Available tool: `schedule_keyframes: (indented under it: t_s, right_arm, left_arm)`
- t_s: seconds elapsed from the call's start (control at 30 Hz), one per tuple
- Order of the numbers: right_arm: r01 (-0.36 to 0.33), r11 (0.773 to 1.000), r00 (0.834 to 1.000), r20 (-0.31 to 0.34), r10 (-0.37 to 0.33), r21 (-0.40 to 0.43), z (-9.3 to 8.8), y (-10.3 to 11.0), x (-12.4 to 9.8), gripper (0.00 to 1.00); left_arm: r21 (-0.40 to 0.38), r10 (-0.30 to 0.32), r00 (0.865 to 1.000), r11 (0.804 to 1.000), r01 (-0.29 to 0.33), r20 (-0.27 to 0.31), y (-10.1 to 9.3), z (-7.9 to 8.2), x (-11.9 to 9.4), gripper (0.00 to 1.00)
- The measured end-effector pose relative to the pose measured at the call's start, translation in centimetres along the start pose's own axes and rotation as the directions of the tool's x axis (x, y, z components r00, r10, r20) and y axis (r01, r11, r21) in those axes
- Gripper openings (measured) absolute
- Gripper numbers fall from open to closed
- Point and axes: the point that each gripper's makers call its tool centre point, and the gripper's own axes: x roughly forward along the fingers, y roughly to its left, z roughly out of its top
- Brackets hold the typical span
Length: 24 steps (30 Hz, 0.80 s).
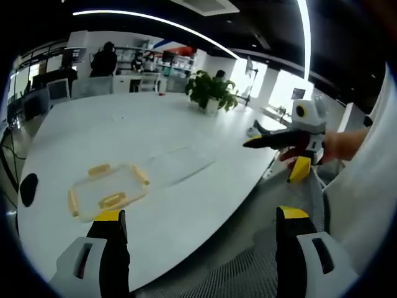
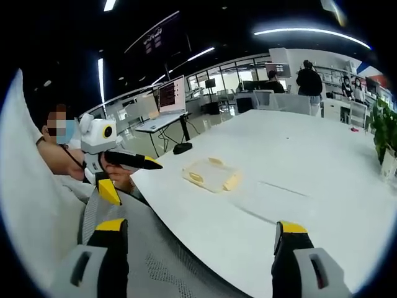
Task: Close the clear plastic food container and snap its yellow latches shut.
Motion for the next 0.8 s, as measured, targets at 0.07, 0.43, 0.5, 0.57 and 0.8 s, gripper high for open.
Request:
schedule_keyframes:
  t_s: [0.07, 0.43, 0.5, 0.57, 0.8]
  right_arm:
    - [0.004, 1.000, 1.000, 0.001, -0.004, -0.014, 0.2, -0.1, 0.0, 0.99]
    - [-0.001, 0.998, 1.000, 0.018, 0.003, -0.063, 2.0, -0.5, 0.8, 0.99]
    - [-0.005, 0.996, 1.000, 0.012, 0.006, -0.087, 2.3, -0.6, 1.1, 0.99]
    - [-0.008, 0.994, 1.000, 0.009, 0.009, -0.110, 2.7, -0.6, 1.3, 0.99]
    - [-0.016, 0.988, 1.000, 0.010, 0.018, -0.153, 4.0, -1.0, 2.0, 0.99]
  left_arm:
    - [0.006, -0.003, 1.000, 1.000, 0.003, 0.001, 0.0, 0.1, 0.0, 0.99]
    - [0.028, 0.010, 1.000, 1.000, -0.011, 0.024, 1.0, 1.8, -0.5, 0.99]
    - [0.059, 0.017, 1.000, 0.998, -0.017, 0.010, 1.5, 1.8, -0.6, 0.99]
    - [0.058, 0.014, 1.000, 0.998, -0.014, 0.004, 1.9, 1.9, -0.8, 0.98]
    - [0.080, 0.016, 1.000, 0.997, -0.017, 0.019, 3.2, 2.7, -1.4, 0.97]
